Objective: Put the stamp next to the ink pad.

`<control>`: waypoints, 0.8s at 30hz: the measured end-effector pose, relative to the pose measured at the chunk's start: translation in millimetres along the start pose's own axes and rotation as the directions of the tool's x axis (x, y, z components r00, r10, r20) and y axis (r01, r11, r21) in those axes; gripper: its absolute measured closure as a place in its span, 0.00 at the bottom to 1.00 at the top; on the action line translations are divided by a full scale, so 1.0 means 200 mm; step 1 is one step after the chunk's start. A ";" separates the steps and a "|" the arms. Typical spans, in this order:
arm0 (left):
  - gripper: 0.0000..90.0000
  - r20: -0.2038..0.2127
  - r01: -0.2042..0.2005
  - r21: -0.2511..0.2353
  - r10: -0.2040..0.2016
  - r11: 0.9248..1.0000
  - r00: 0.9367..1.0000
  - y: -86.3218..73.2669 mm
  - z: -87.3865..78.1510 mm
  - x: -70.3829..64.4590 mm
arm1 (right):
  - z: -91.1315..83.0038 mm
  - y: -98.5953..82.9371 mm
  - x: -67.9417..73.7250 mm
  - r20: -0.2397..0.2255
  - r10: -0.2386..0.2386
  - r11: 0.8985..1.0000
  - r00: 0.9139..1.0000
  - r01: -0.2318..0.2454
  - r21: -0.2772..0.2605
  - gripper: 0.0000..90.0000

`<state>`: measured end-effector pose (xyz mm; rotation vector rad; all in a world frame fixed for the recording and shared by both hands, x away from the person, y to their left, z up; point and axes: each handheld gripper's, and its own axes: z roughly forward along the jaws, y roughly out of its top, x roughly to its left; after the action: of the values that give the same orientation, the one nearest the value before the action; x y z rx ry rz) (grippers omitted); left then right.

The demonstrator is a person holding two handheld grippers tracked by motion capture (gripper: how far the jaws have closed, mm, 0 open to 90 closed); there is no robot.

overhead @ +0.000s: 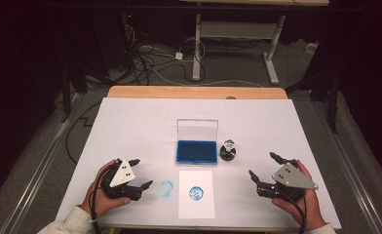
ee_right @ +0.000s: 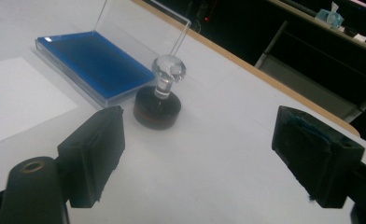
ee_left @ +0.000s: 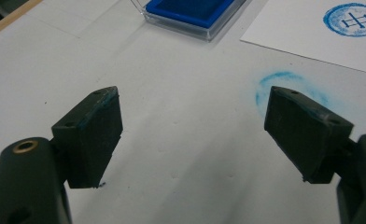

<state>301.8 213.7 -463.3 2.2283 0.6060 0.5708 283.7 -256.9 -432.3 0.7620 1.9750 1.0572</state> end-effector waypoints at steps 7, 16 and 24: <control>0.20 -0.010 0.001 -0.004 -0.001 1.000 1.000 0.00 -0.01 0.00 | -0.02 -0.08 0.00 0.027 -0.004 1.000 1.000 0.004 0.013 0.20; 0.19 -0.012 0.001 -0.005 -0.001 1.000 1.000 0.00 -0.01 -0.01 | -0.03 -0.19 -0.01 0.036 0.054 0.998 0.998 -0.056 0.032 0.21; 0.19 -0.013 -0.024 0.007 0.024 1.000 1.000 0.00 -0.01 -0.03 | -0.04 -0.17 0.00 0.027 0.056 0.998 0.998 -0.056 0.003 0.19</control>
<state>295.1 211.8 -463.1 2.2429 0.5897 0.5972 271.3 -276.2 -458.5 0.8334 1.9435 1.0712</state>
